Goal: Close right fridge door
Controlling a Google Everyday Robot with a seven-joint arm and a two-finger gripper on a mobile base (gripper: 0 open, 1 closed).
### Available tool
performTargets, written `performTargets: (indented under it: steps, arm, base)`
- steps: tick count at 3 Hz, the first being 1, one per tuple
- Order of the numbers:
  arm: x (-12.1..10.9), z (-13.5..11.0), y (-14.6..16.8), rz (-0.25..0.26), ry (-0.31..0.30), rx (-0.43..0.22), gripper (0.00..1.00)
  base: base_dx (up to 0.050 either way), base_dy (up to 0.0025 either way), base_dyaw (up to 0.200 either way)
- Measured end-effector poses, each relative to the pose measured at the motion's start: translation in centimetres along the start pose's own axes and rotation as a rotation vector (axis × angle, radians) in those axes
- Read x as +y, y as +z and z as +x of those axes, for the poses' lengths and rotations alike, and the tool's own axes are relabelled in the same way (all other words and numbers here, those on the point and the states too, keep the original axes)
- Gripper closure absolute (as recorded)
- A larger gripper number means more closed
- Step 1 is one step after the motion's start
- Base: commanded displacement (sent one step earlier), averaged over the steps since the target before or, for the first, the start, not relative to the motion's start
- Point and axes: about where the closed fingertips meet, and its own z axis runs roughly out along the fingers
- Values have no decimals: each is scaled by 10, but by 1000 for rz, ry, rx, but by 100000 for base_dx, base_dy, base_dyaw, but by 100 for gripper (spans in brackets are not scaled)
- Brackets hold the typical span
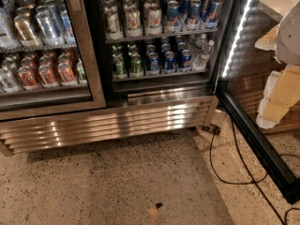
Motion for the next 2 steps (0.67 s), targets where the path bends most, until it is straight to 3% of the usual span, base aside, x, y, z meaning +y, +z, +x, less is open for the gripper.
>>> performTargets:
  steps: [2]
  arm:
    - [0,0,0,0,0,0,0]
  base:
    - [1,-2,-19473]
